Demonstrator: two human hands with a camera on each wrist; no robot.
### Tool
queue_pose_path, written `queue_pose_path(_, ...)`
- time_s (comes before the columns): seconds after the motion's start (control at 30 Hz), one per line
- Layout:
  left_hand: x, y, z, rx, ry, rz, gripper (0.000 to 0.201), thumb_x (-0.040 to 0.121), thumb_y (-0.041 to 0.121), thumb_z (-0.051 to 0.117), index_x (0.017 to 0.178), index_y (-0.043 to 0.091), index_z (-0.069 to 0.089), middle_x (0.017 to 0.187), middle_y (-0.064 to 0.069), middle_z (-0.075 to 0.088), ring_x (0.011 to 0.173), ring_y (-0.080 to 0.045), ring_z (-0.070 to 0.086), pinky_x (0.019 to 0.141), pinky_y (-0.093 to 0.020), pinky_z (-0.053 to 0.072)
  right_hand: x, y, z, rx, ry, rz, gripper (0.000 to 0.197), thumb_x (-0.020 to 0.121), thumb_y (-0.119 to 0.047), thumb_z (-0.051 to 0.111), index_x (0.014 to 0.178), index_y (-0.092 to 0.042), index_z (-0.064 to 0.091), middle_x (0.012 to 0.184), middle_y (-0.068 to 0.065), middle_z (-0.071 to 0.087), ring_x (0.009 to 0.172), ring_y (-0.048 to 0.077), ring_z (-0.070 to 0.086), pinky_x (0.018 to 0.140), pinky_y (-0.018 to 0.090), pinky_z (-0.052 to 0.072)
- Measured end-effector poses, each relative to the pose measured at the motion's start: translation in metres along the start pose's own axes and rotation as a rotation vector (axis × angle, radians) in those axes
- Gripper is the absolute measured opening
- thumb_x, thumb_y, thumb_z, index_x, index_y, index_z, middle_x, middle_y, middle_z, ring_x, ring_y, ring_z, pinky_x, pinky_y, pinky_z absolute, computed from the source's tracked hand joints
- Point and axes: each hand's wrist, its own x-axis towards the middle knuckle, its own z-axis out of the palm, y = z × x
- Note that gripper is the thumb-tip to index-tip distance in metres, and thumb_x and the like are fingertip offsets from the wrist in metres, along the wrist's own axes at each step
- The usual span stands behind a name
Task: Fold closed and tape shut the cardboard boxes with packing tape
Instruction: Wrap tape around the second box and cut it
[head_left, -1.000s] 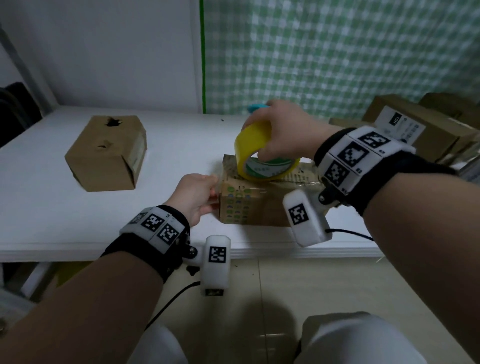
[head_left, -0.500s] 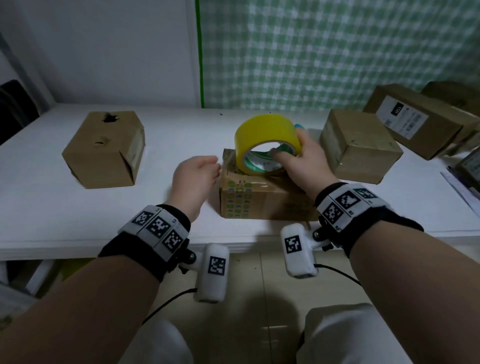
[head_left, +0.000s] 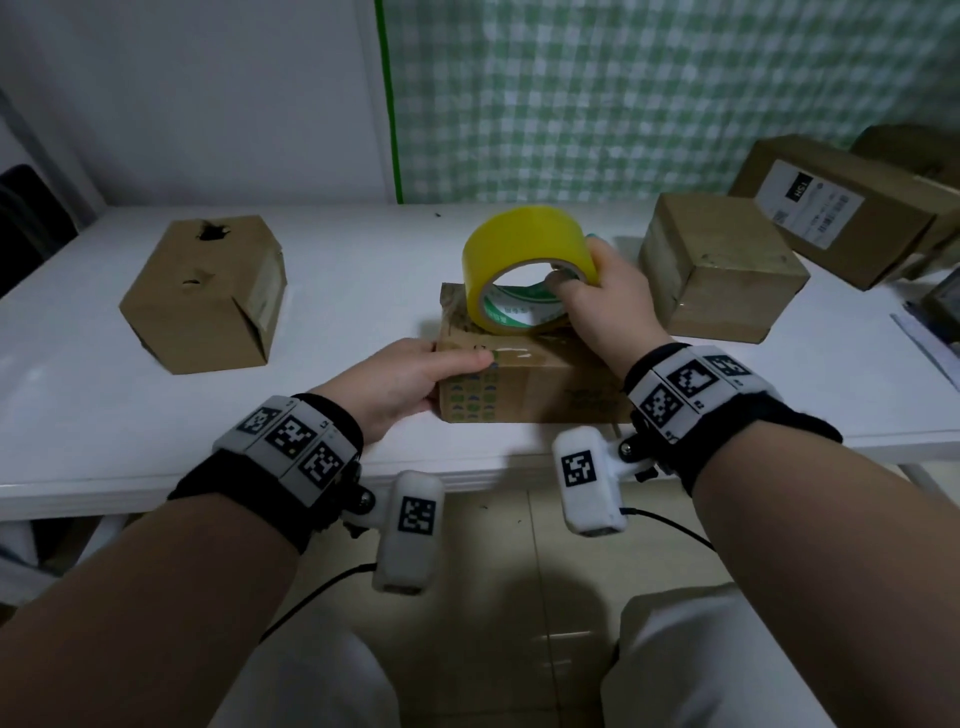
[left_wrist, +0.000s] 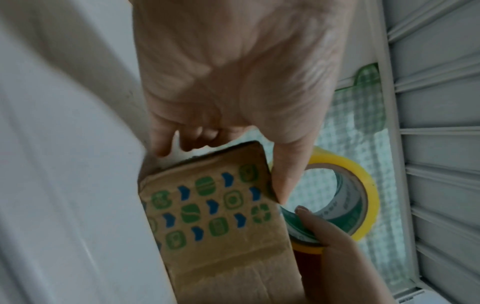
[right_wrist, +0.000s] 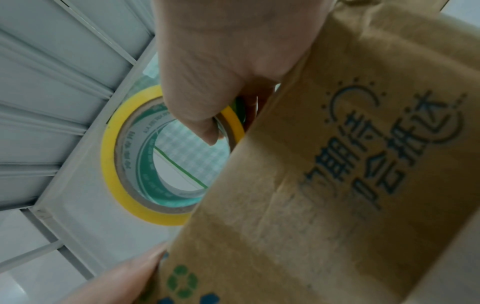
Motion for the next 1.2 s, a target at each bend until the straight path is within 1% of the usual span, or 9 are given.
queue_pose_path(0.13,0.003,-0.001,0.006,-0.068,0.046,0.084,0.055,0.070,0.025,0.069,0.121,0.007,0.057,0.115,-0.013,0.067,0.109,-0.033,0.061,0.096,-0.054,0.045,0.000,0.001,0.000,-0.001,-0.002,0.011,0.019,0.084,-0.032,0.052,0.098,-0.019,0.054,0.082,-0.003,0.059,0.091,0.030,0.055,0.094,0.052,0.040)
queue_pose_path(0.3,0.003,-0.007,0.012,-0.210,0.045,0.054,0.060,0.069,0.022,0.069,0.124,0.003,0.055,0.119,-0.016,0.065,0.115,-0.033,0.058,0.104,-0.051,0.041,0.000,-0.001,-0.002,-0.025,-0.027,0.012,0.019,0.085,-0.032,0.052,0.099,-0.020,0.053,0.084,0.001,0.059,0.090,0.030,0.055,0.091,0.051,0.042)
queue_pose_path(0.47,0.010,-0.006,0.010,-0.187,0.070,0.106,0.087,0.049,0.033,0.077,0.128,0.008,0.050,0.117,-0.012,0.066,0.111,-0.032,0.060,0.095,-0.051,0.045,-0.001,0.001,-0.014,-0.019,-0.133,-0.034,0.021,0.087,-0.033,0.058,0.104,-0.020,0.055,0.095,0.004,0.062,0.092,0.026,0.057,0.084,0.043,0.048)
queue_pose_path(0.63,0.012,-0.010,0.008,-0.148,0.024,0.071,0.080,0.055,0.038,0.076,0.127,0.011,0.052,0.120,-0.012,0.064,0.117,-0.034,0.055,0.103,-0.055,0.039,-0.001,0.007,-0.012,-0.009,-0.117,-0.033,0.027,0.083,-0.040,0.060,0.103,-0.023,0.055,0.095,0.002,0.063,0.091,0.024,0.058,0.086,0.047,0.048)
queue_pose_path(0.77,0.007,-0.002,0.001,0.105,-0.035,0.039,0.070,0.060,0.048,0.072,0.121,0.016,0.057,0.117,-0.009,0.067,0.110,-0.029,0.060,0.089,-0.040,0.051,0.000,0.009,-0.009,-0.002,-0.099,-0.013,0.024,0.084,-0.043,0.057,0.104,-0.029,0.054,0.097,-0.001,0.063,0.095,0.026,0.058,0.089,0.047,0.046)
queue_pose_path(0.83,0.012,0.006,-0.005,0.243,0.000,0.059,0.082,0.069,0.045,0.074,0.138,0.015,0.042,0.138,-0.006,0.052,0.120,-0.024,0.053,0.088,-0.032,0.050,0.000,0.009,-0.009,0.002,-0.098,-0.017,0.026,0.083,-0.045,0.056,0.104,-0.029,0.054,0.096,-0.001,0.063,0.095,0.026,0.058,0.089,0.048,0.046)
queue_pose_path(0.9,0.021,0.018,-0.009,0.419,0.120,0.137,0.108,0.065,0.053,0.079,0.149,0.024,0.018,0.152,0.000,0.031,0.136,-0.020,0.035,0.107,-0.035,0.036,0.000,0.010,-0.008,0.007,-0.091,-0.027,0.027,0.084,-0.048,0.056,0.102,-0.028,0.054,0.094,-0.002,0.064,0.094,0.026,0.059,0.089,0.048,0.047)
queue_pose_path(1.0,0.030,0.033,-0.006,0.587,0.010,0.249,0.103,0.045,0.067,0.083,0.133,0.033,0.043,0.132,0.004,0.054,0.123,-0.017,0.049,0.103,-0.044,0.042,0.000,0.011,-0.009,0.019,-0.085,-0.053,0.032,0.085,-0.054,0.053,0.101,-0.025,0.052,0.091,-0.001,0.063,0.091,0.025,0.059,0.087,0.048,0.047)
queue_pose_path(1.2,0.038,0.031,-0.001,0.591,0.006,0.308,0.087,0.043,0.049,0.091,0.117,0.023,0.054,0.112,0.004,0.065,0.103,-0.007,0.063,0.090,-0.028,0.050,0.001,0.013,-0.009,0.027,-0.071,-0.082,0.028,0.086,-0.054,0.051,0.093,-0.027,0.048,0.080,-0.005,0.059,0.084,0.024,0.058,0.082,0.045,0.048)
